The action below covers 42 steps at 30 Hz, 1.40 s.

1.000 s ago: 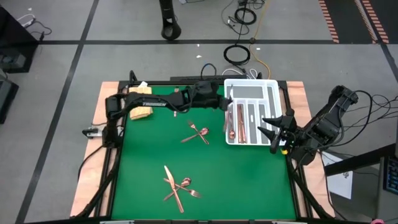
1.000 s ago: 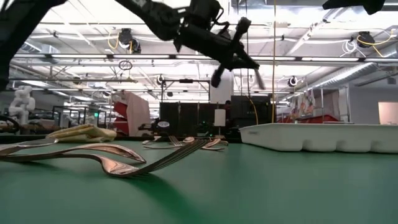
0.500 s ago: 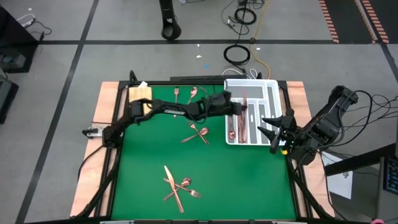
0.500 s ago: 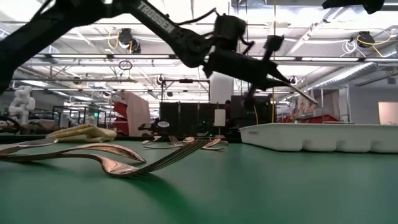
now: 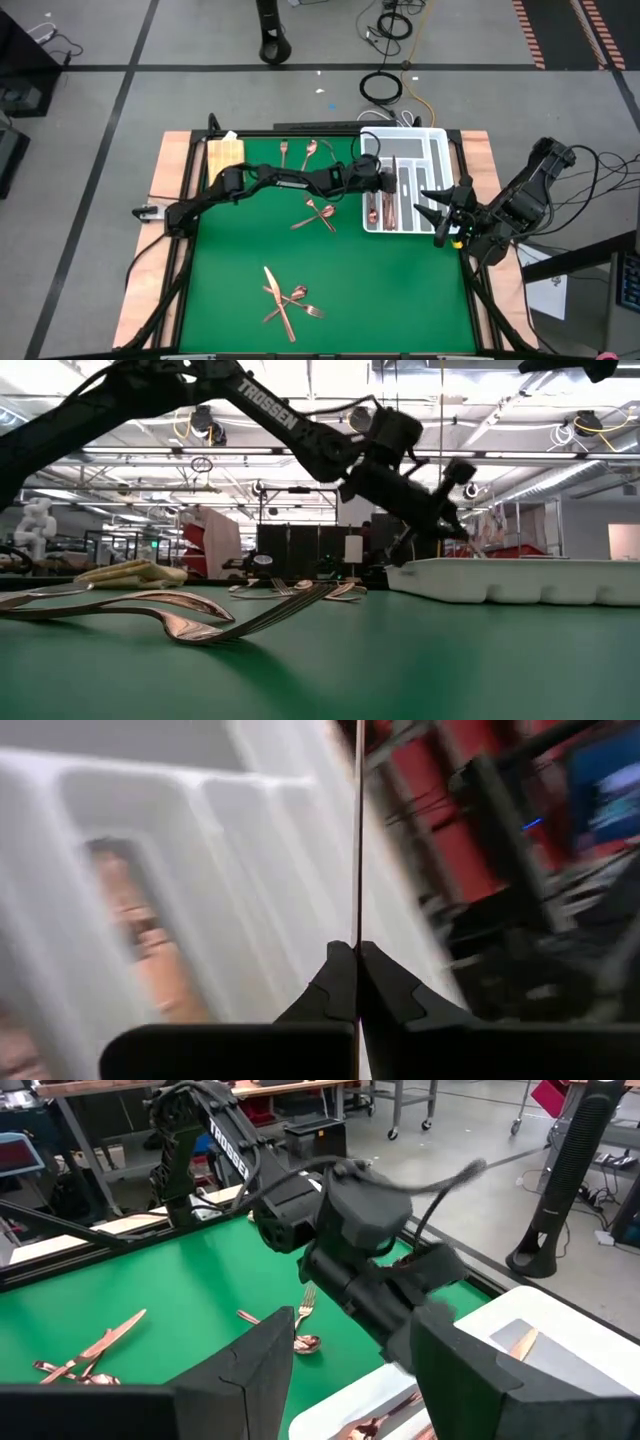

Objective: Sort silverware
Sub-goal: Put the gold table knife into the silverware organizer

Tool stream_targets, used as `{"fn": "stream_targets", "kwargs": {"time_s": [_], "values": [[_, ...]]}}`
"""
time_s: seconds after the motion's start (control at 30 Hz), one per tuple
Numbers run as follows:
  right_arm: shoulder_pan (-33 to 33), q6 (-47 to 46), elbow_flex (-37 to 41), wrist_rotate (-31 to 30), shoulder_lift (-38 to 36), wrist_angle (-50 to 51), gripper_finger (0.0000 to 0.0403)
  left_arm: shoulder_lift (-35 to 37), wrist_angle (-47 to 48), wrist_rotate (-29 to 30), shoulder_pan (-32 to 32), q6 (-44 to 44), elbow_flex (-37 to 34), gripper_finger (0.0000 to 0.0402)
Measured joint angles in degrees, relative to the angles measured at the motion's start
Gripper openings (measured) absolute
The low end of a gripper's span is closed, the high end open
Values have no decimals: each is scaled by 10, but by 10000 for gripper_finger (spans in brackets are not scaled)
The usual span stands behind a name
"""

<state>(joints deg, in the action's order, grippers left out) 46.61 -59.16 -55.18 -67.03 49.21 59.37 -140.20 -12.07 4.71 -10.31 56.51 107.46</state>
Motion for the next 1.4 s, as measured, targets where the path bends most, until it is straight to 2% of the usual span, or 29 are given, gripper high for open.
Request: {"fn": "stream_targets", "kwargs": {"time_s": [0.33, 0.73, 1.23, 1.4], "values": [[0, 4, 0, -1, 0, 0, 187, -1, 41, 1, 1, 2, 0, 6], [0, 4, 0, -2, 0, 0, 187, -1, 42, -9, 0, -5, -1, 17], [0, 12, 0, 6, 0, 0, 187, -2, 40, -33, -19, -20, -2, 105], [0, 13, 0, 10, 0, 0, 187, -2, 40, -88, -31, -30, -2, 112]]}}
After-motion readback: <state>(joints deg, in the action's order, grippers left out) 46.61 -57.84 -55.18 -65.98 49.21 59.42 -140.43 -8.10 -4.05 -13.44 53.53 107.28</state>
